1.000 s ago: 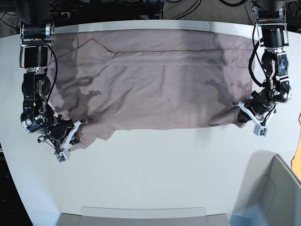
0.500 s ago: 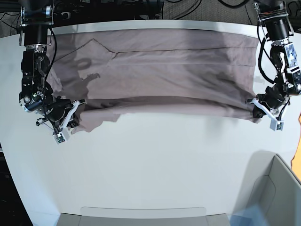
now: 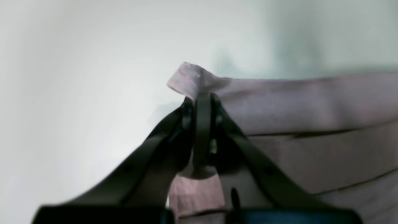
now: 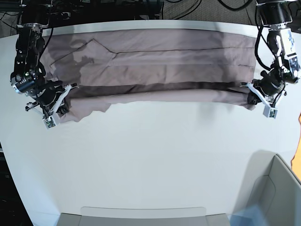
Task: Fold the T-shirt properly
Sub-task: 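Lift the hem with both grippers and fold it toward the collar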
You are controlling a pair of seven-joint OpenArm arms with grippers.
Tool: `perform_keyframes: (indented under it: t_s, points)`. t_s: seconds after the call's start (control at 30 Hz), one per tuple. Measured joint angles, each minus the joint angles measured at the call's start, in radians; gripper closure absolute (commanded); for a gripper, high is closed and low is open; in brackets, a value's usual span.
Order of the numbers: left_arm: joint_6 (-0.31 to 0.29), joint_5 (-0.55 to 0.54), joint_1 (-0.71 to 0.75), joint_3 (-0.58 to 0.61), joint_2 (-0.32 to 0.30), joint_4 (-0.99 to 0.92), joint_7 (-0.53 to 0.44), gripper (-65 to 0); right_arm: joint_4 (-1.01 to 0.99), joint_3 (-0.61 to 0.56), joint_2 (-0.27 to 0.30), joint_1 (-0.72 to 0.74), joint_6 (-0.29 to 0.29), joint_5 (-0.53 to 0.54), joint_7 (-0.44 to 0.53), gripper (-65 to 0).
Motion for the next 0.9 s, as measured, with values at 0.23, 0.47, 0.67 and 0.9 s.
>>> perform_keyframes:
  t_s: [0.23, 0.47, 0.67, 0.9]
  points:
    - [0.000, 0.000, 0.052, 0.000, 0.000, 0.033, 0.031, 0.0, 0.043, 0.064, -0.003, -0.082, 0.001, 0.082, -0.006, 0.0]
    - [-0.003, -0.001, 0.085, -0.066, 0.002, 0.106, 0.106, 0.0, 0.102, 0.076, 0.013, -0.131, 0.000, 0.095, -0.011, 0.0]
    - [-0.003, -0.002, 0.098, -0.083, 0.005, 0.139, 0.174, 0.0, 0.136, 0.077, 0.020, -0.133, 0.001, 0.092, -0.086, 0.0]
    - [-0.003, -0.004, 0.168, -0.083, 0.003, 0.186, 0.180, 0.0, 0.174, 0.081, 0.020, -0.161, 0.001, 0.094, -0.139, 0.0]
